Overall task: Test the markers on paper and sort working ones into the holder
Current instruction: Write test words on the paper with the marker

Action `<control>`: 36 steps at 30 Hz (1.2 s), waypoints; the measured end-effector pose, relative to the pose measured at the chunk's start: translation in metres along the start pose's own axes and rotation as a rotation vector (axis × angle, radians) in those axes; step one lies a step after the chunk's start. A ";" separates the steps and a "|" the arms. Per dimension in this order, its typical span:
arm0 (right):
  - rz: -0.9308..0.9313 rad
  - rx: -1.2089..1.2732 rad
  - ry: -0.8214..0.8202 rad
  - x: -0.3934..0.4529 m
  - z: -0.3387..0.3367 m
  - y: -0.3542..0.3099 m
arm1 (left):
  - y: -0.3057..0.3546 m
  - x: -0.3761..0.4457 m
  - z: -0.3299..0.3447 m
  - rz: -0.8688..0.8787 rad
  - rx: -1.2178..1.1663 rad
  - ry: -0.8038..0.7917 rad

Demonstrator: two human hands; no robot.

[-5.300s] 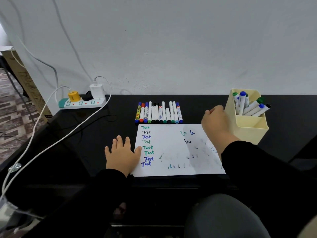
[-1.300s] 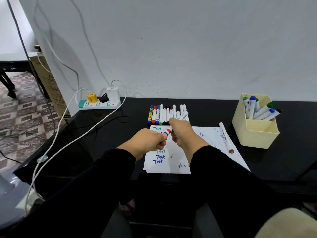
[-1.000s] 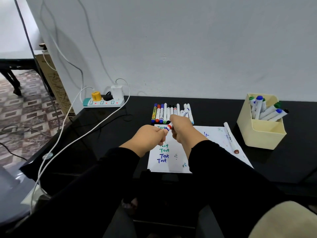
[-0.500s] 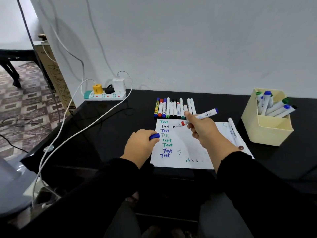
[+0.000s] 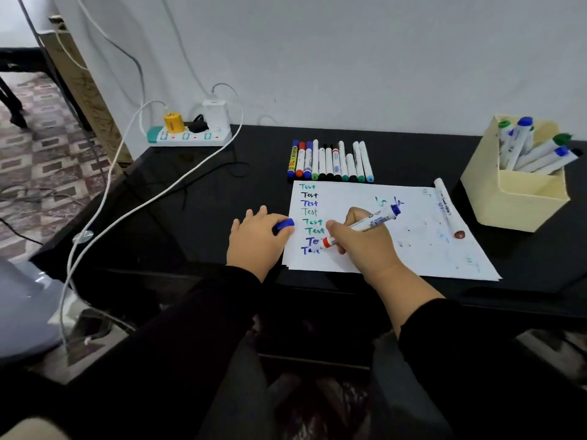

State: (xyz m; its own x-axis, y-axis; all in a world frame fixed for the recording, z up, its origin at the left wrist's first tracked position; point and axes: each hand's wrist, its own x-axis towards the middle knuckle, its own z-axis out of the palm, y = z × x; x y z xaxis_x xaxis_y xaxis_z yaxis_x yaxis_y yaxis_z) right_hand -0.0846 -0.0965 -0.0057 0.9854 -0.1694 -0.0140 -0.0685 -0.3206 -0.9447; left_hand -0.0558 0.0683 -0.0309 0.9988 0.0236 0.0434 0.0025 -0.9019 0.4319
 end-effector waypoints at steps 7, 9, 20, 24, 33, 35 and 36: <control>-0.019 -0.001 -0.010 -0.001 0.004 0.005 | -0.001 -0.002 0.001 0.001 -0.025 0.012; -0.039 -0.013 -0.021 -0.002 0.004 0.006 | -0.001 -0.002 0.001 0.000 -0.036 0.012; -0.011 -0.039 0.011 0.000 0.003 0.004 | -0.002 -0.002 0.001 -0.001 -0.043 0.010; -0.028 -0.053 -0.024 -0.002 0.004 0.004 | -0.002 -0.002 0.001 -0.001 -0.038 0.005; -0.033 -0.008 0.018 0.000 0.002 0.005 | -0.001 -0.003 0.000 0.001 -0.053 0.007; -0.033 -0.010 0.009 -0.001 0.002 0.005 | -0.001 -0.003 0.000 -0.003 -0.046 0.003; -0.034 -0.009 0.008 -0.001 0.002 0.005 | -0.001 -0.003 0.000 -0.005 -0.044 0.001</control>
State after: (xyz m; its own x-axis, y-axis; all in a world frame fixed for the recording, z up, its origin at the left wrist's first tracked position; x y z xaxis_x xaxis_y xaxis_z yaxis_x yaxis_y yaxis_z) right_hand -0.0854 -0.0961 -0.0106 0.9860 -0.1654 0.0205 -0.0366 -0.3347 -0.9416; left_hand -0.0583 0.0692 -0.0316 0.9987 0.0280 0.0419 0.0050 -0.8820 0.4713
